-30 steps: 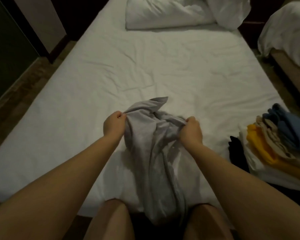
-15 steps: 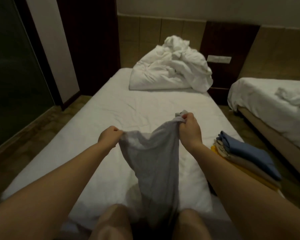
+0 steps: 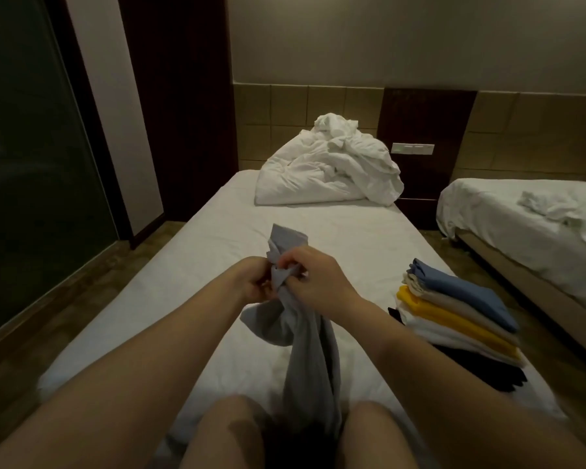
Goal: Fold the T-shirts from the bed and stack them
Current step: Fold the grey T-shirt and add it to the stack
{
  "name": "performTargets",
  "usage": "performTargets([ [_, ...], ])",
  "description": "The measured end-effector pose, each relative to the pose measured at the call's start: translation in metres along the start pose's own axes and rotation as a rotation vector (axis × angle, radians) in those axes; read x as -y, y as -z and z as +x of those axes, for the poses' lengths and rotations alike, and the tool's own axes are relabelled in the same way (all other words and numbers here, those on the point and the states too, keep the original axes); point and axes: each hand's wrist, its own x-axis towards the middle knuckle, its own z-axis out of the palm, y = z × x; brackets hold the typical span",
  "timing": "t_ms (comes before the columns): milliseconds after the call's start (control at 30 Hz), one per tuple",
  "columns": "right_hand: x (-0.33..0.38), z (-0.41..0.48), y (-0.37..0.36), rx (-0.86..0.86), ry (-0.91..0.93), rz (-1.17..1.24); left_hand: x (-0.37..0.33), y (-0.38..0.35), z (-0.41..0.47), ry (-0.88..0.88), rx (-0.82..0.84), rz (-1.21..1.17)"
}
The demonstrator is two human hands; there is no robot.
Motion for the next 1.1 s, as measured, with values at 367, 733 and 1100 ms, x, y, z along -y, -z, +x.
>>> performTargets([
  [367,-0.029,-0.014,0.027,-0.334,-0.546,0.480,-0.044,-0.007,-0.020,-0.332,0.235,-0.248],
  [733,-0.041,-0.001,0.021,0.011,-0.600,0.324,-0.060,-0.003,-0.029,-0.320,0.287,-0.337],
  [1100,-0.038,0.015,0.037,-0.116,-0.538,0.350,-0.075,0.017,-0.027,-0.307,0.059,0.024],
])
